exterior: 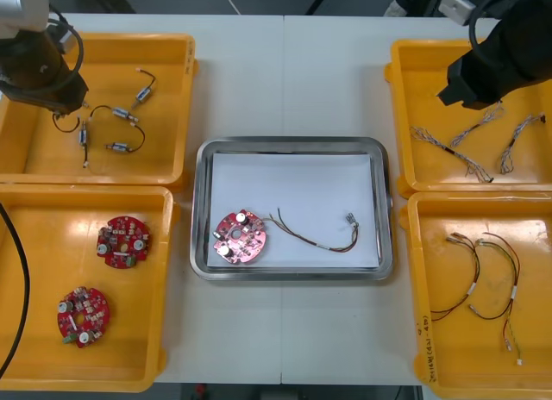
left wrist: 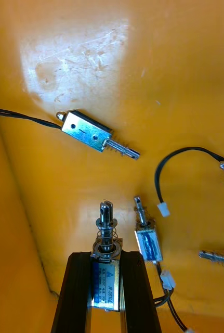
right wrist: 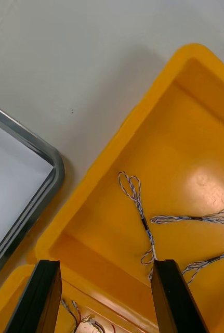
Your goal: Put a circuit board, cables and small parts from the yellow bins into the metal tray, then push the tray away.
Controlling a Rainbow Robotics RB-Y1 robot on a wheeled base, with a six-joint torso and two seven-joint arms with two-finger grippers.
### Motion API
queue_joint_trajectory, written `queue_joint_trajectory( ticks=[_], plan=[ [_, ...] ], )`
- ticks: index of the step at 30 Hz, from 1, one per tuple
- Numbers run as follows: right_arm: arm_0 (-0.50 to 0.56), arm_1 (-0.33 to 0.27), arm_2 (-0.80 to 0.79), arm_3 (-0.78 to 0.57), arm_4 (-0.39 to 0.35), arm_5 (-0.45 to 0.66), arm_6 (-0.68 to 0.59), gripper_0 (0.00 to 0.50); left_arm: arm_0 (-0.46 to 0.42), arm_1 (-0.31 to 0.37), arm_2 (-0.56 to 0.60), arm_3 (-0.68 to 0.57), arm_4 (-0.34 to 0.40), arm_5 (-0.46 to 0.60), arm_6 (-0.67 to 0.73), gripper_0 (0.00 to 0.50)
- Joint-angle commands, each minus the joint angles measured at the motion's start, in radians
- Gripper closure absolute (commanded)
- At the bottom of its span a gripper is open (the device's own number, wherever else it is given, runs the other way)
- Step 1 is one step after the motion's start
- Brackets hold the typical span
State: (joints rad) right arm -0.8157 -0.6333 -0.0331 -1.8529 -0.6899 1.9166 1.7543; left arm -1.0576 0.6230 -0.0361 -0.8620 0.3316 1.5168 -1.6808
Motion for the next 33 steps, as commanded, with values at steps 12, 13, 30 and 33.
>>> queue_joint_trajectory(
  ticks=[12,13,30,33],
  plan=[
    [-0.003,-0.029,-0.200,0.130,0.115,0.003,-0.033,0.000,0.071,0.043,-0.025,-0.430,0.156,0.215,0.346,0.497],
    [-0.003,-0.029,-0.208,0.132,0.122,0.003,-0.036,0.000,0.087,0.043,-0.031,-0.468,0.168,0.226,0.371,0.497],
    [-0.007,-0.031,-0.226,0.267,0.179,0.003,-0.072,0.000,0.149,-0.066,-0.165,-0.838,0.277,0.333,0.707,0.495],
    [-0.019,-0.031,-0.252,0.316,0.191,0.003,-0.082,0.000,0.148,-0.088,-0.200,-0.870,0.293,0.332,0.765,0.494]
  ],
)
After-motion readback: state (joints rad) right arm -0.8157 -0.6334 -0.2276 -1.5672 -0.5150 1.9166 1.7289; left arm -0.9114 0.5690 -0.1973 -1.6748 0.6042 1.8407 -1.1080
